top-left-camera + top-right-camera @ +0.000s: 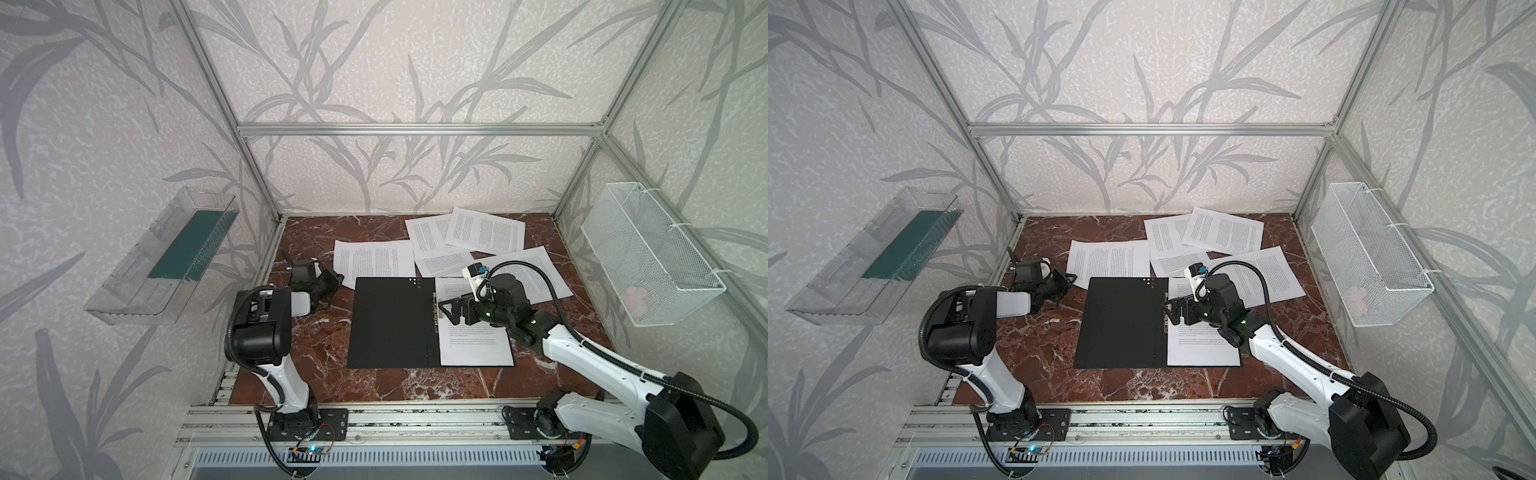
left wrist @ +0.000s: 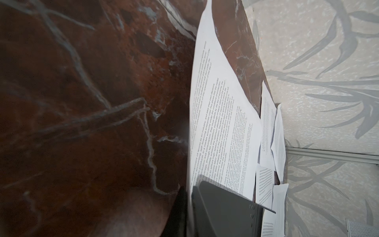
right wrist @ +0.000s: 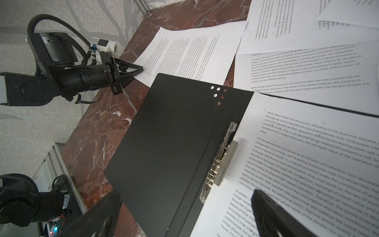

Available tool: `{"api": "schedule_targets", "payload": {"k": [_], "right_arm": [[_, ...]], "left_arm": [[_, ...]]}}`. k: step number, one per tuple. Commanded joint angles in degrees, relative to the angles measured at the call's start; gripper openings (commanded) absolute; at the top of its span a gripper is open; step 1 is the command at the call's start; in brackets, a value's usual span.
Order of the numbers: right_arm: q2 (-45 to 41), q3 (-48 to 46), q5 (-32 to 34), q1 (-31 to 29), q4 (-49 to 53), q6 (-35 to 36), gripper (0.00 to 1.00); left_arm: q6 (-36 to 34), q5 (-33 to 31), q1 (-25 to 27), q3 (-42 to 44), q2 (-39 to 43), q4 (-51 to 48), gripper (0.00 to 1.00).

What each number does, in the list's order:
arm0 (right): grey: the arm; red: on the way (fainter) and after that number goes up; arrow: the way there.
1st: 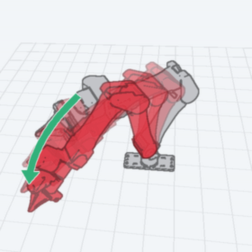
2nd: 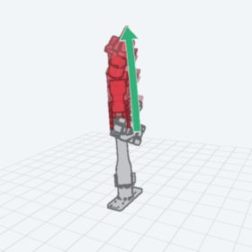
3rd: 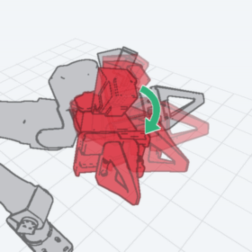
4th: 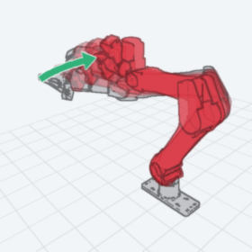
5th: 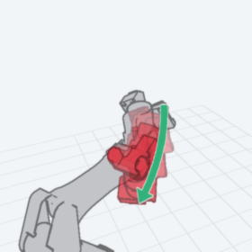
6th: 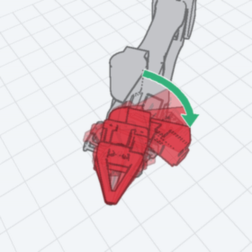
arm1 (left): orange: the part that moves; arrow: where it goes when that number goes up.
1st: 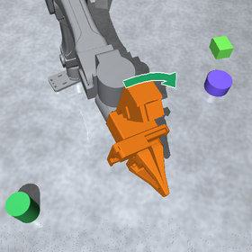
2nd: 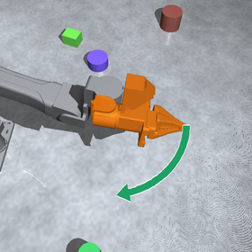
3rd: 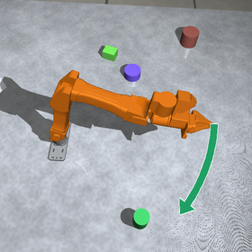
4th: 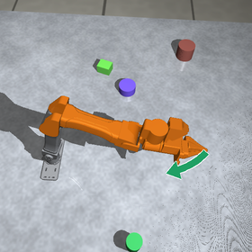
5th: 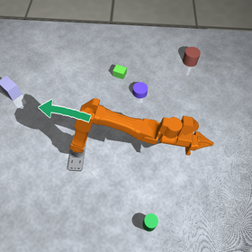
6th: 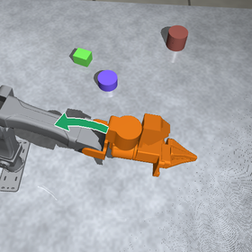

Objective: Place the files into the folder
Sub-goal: 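Reach the left gripper to a loose printed sheet and pinch its edge, then lift the printed sheet with the left gripper and carry it over the folder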

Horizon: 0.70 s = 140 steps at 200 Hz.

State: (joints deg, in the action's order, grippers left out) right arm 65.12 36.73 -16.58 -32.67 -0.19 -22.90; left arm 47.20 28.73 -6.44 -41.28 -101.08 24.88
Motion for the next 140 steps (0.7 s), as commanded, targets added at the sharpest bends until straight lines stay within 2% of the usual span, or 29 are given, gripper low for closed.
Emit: {"api": "schedule_targets", "payload": {"k": [1,49,74,102,114,140], "right_arm": [[0.22,-0.39,-0.04,-0.30,-0.96,-0.05,0.99],[0.09,-0.17,0.45,-0.46,-0.47,0.20,0.99],[-0.08,0.01,1.85,-0.39,0.46,0.48,0.99],[-0.56,-0.28,5.09,-0.40,1.09,0.06,0.99],[-0.95,-0.77,6.68,-0.17,1.19,-0.83,0.99],[-1.40,-2.38,3.98,4.10,0.11,-4.50,0.99]], "left_arm": [[-1.35,-2.28,-0.25,-2.50,4.40,-3.24,0.00],[-5.33,-9.47,0.03,-6.06,15.89,-13.79,0.00],[-9.00,-14.79,2.67,-8.32,23.33,-20.51,0.00],[-17.24,-23.90,11.54,-14.88,30.21,-31.50,0.00],[-19.98,-25.48,15.81,-17.37,31.79,-34.06,0.00],[-25.40,-28.47,25.89,-23.54,32.57,-40.10,0.00]]}}
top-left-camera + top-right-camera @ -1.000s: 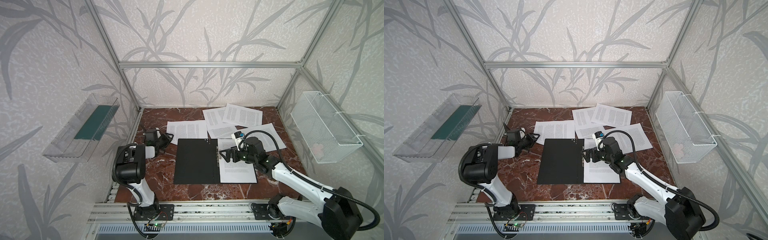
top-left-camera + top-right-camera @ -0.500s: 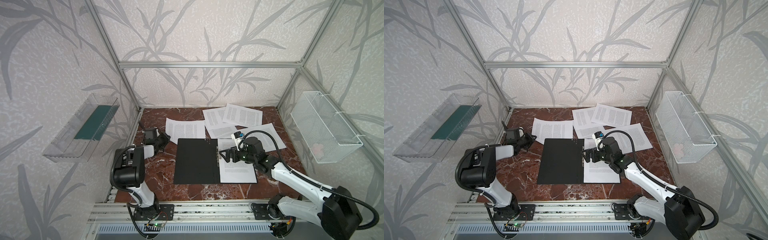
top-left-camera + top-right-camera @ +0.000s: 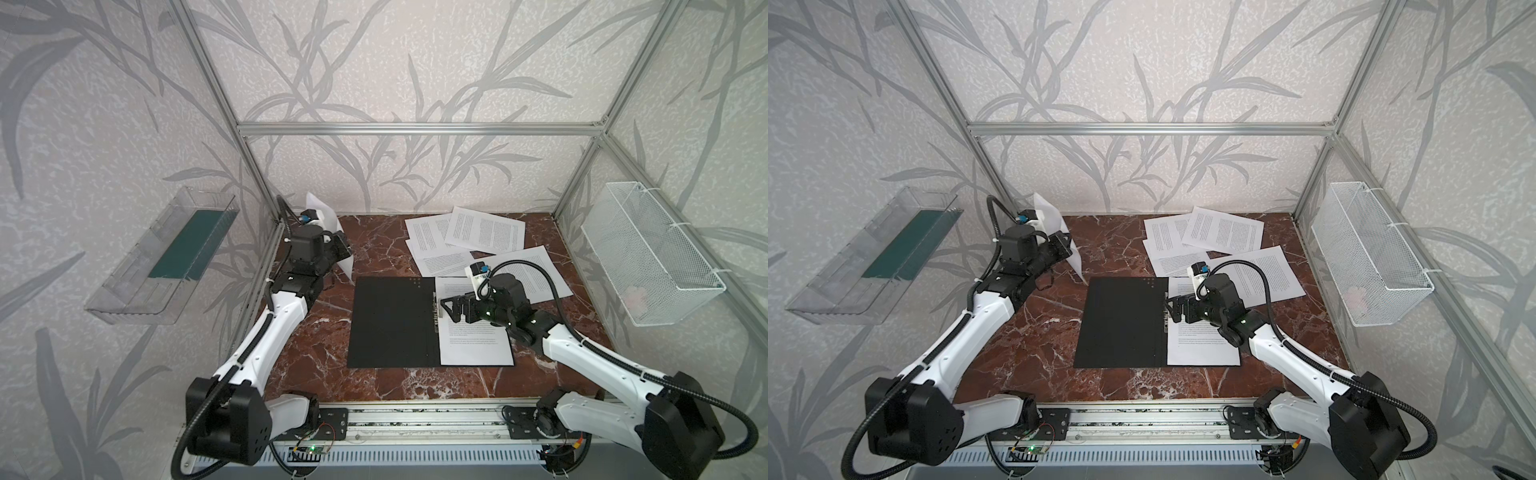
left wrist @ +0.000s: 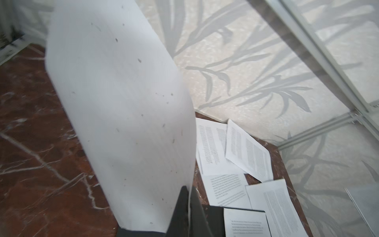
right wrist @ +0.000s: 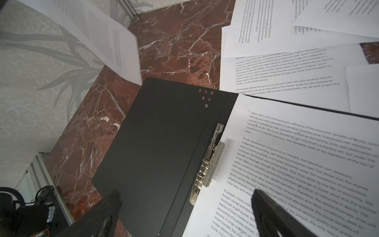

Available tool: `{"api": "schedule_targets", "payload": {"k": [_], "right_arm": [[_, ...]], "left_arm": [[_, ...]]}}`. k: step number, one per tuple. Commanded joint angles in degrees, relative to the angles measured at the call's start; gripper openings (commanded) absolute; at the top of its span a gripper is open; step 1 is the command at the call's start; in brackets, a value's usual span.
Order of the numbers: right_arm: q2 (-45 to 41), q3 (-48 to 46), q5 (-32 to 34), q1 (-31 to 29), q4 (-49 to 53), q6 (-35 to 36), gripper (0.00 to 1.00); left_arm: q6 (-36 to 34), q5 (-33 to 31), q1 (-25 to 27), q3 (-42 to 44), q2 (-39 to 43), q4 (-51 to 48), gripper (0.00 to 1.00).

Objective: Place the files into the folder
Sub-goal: 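Lift the printed sheet with the left gripper and carry it over the folder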

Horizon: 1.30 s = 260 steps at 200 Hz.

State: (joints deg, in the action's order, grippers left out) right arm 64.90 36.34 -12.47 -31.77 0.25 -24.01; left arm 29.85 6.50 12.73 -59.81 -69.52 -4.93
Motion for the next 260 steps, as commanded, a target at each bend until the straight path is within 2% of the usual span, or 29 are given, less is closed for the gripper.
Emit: {"api": "schedule_targets", "payload": {"k": [1,24,65,93,109,126,137,153,168,190,211,228,247,260], "right_arm": [[-1.19,-1.99,-0.13,3.21,-0.33,-3.38,0.99],[-1.81,-3.47,-1.46,7.67,-0.35,-6.15,0.99],[-4.92,-3.33,6.27,11.74,6.50,-6.27,0.99],[-6.36,-4.56,5.96,17.99,8.61,-8.21,0.99],[-6.46,-4.95,5.68,20.49,9.38,-8.95,0.99],[-6.67,-6.50,2.42,22.11,6.27,-9.99,0.99],[-6.94,-7.49,0.38,22.45,4.04,-10.61,0.99],[-7.49,-7.42,0.96,22.45,4.57,-10.28,0.99],[-8.56,-7.50,1.45,22.52,5.00,-10.09,0.99],[-10.67,-7.77,2.58,22.54,5.62,-9.79,0.99],[-13.02,-7.77,4.10,22.53,6.93,-9.22,0.99],[-13.91,-7.33,4.86,22.45,8.40,-8.62,0.99],[-14.18,-6.68,4.93,22.50,9.56,-8.38,0.99],[-14.83,-6.43,4.52,22.46,9.86,-8.03,0.99]], "left_arm": [[-8.27,-6.28,7.06,-5.21,0.94,-10.50,0.00],[-10.06,-5.98,15.21,-9.47,-0.27,-13.32,0.00],[-10.68,-5.60,31.37,-14.55,-4.65,-12.48,0.00],[-11.71,-5.92,42.20,-18.85,-7.65,-11.37,0.00],[-11.35,-5.00,46.14,-20.35,-8.57,-10.48,0.00],[-10.80,-3.05,48.18,-20.66,-8.54,-9.84,0.00],[-9.50,-2.58,48.35,-20.12,-7.72,-9.84,0.00],[-8.48,-3.34,48.32,-17.78,-5.08,-9.09,0.00],[-7.26,-6.73,48.02,-15.62,-2.90,-9.86,0.00],[-4.02,-8.91,45.19,-12.83,-1.34,-12.28,0.00],[3.08,-3.97,38.47,-8.57,-1.79,-13.57,0.00],[7.72,4.91,31.28,-4.13,-3.43,-12.79,0.00],[11.11,13.01,24.89,1.27,-5.08,-9.66,0.00],[11.46,15.47,21.61,4.07,-6.03,-8.79,0.00]]}}
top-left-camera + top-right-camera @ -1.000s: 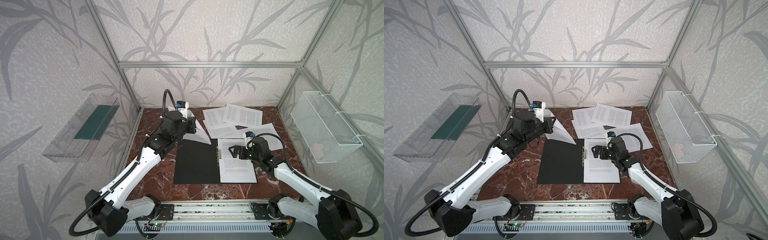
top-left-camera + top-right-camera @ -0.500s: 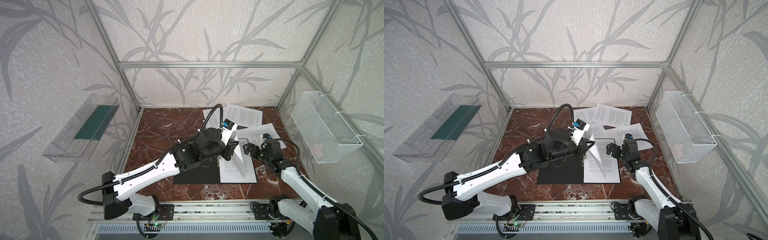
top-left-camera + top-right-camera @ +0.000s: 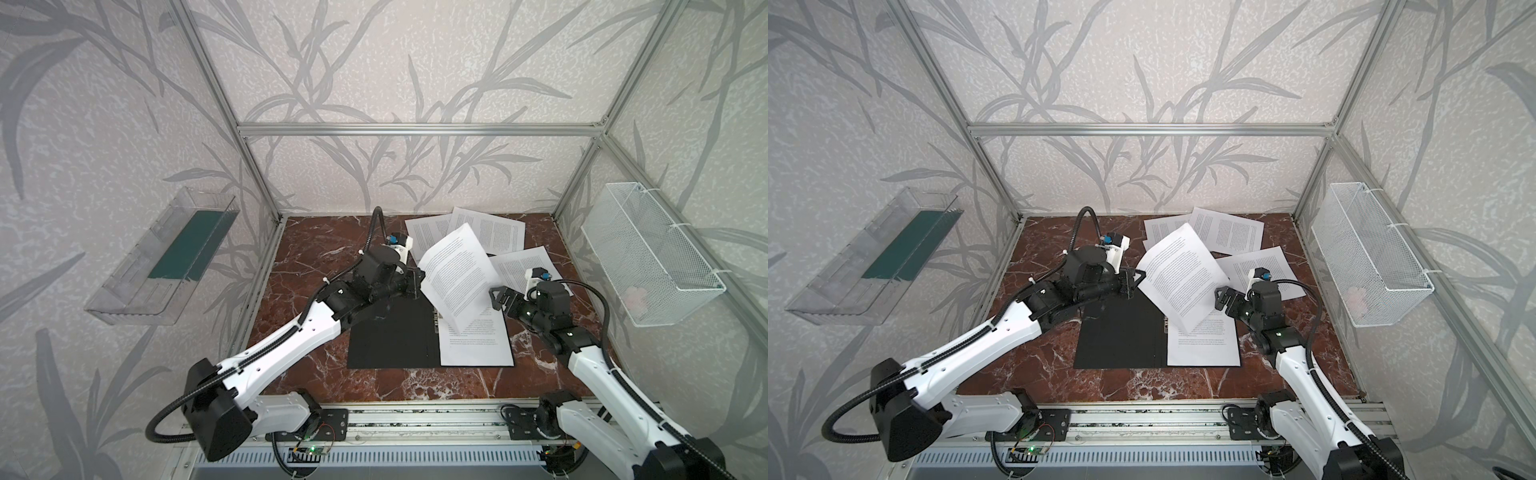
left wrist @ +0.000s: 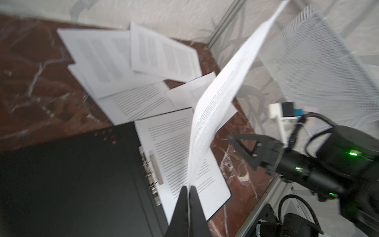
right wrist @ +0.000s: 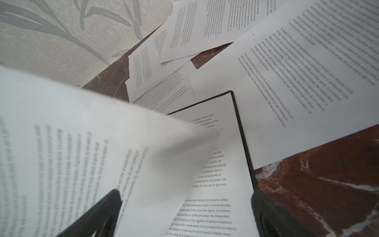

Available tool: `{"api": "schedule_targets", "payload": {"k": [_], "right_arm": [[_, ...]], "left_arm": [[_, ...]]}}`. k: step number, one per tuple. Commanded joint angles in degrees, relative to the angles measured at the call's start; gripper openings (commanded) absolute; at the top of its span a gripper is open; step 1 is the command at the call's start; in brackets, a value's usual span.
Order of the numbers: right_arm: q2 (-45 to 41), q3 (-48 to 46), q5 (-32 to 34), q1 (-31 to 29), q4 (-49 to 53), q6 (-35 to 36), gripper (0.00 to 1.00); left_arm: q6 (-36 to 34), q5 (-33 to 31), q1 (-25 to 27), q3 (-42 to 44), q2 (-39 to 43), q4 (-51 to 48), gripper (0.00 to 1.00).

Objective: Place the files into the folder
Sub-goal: 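Lift the printed sheet with the left gripper and carry it over the folder, then lower the sheet onto the folder while the right gripper grips its edge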

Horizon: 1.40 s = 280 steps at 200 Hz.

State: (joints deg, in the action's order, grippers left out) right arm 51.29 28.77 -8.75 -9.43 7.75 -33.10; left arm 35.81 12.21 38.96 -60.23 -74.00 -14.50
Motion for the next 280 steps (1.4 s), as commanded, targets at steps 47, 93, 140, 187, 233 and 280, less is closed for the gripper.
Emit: {"api": "schedule_targets", "payload": {"k": [47,93,140,187,233,280], "right_arm": [[-0.51,1.64,-3.56,0.11,0.75,2.25,0.99],[5.19,2.99,-9.32,-0.95,-2.05,3.25,0.99],[10.81,5.54,-12.10,-2.26,-2.70,4.85,0.99],[19.54,12.87,-14.37,-4.16,2.60,6.27,0.99],[24.25,16.79,-12.64,-6.87,5.88,7.79,0.99],[31.45,22.83,-10.25,-7.80,9.65,11.07,0.99]], "left_arm": [[-6.17,6.80,-10.73,0.05,-10.56,-11.28,0.00],[-15.59,1.73,-10.55,-7.57,-19.54,-18.04,0.00],[-21.18,-4.90,-9.48,-7.01,-22.59,-11.80,0.00],[-25.11,-12.63,-7.79,-3.33,-21.88,-6.49,0.00],[-27.89,-17.40,-4.54,5.37,-17.01,1.82,0.00],[-27.36,-21.23,-1.48,10.61,-14.02,7.09,0.00]]}}
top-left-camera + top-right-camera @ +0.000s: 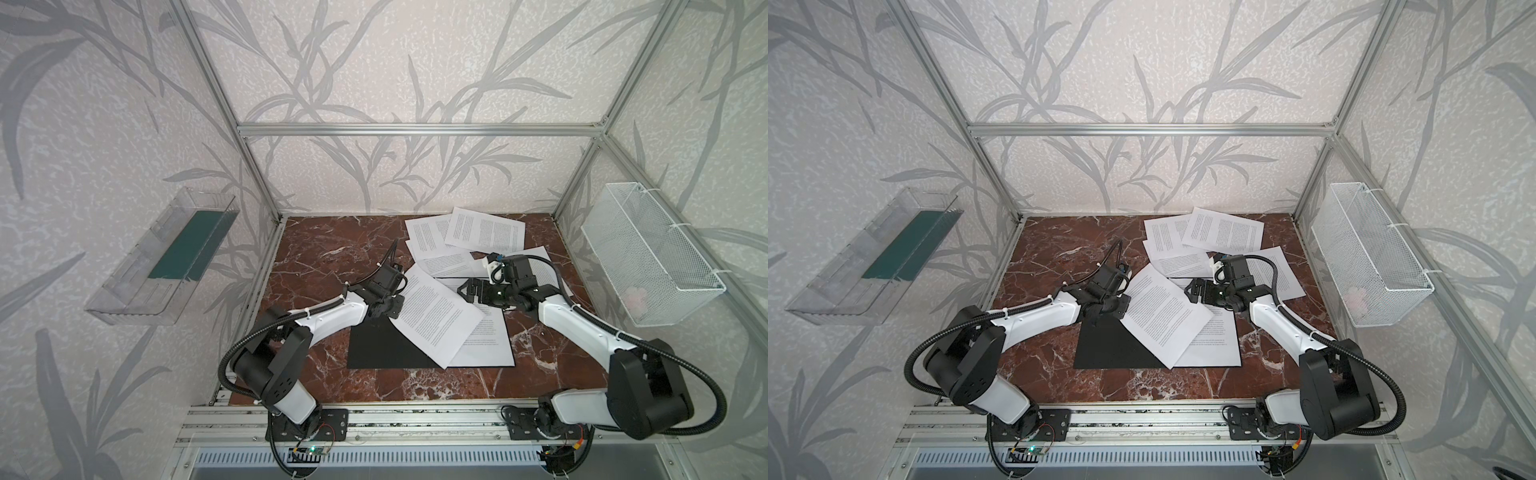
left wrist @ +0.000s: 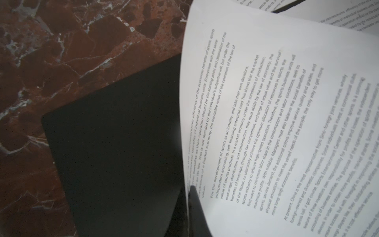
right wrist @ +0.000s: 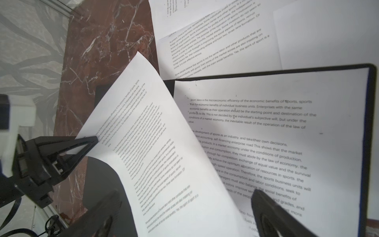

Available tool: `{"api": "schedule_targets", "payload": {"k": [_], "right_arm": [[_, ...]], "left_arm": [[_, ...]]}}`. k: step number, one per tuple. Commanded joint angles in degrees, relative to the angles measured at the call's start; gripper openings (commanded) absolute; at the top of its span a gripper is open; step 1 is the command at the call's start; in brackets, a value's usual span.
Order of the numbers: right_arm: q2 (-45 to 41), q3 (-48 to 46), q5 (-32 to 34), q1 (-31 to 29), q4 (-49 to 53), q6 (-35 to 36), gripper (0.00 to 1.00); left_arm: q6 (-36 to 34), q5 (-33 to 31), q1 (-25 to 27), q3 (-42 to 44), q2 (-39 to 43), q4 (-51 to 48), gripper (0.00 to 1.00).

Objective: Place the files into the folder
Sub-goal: 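Lower the sheet onto the folder while the right gripper grips its edge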

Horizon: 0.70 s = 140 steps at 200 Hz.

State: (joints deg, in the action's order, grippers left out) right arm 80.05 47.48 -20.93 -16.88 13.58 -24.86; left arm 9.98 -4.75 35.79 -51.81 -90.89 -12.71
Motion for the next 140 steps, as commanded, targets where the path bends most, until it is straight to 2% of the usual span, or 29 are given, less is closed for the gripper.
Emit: {"api": "schedule_targets", "payload": {"k": [1,26,61,109,140], "right_arm": [[2.80,4.29,1.98,-0.34,3.91,2.91,0.99],[7.05,8.60,1.02,-0.34,7.08,4.65,0.99],[12.12,11.28,-3.18,-0.86,7.33,6.32,1.00],[19.38,15.00,-6.47,-1.35,7.54,8.09,0.95],[23.30,17.01,-8.64,-2.36,7.00,8.78,0.88]], "left_arm": [[-1.57,-4.28,1.76,2.31,2.94,5.49,0.00],[-0.70,-5.88,2.11,4.17,2.97,8.99,0.00],[0.21,-3.60,2.15,3.98,3.09,9.10,0.00],[0.37,-3.32,2.14,3.78,2.13,9.26,0.00],[0.31,-3.62,2.09,4.04,1.99,9.78,0.00]]}}
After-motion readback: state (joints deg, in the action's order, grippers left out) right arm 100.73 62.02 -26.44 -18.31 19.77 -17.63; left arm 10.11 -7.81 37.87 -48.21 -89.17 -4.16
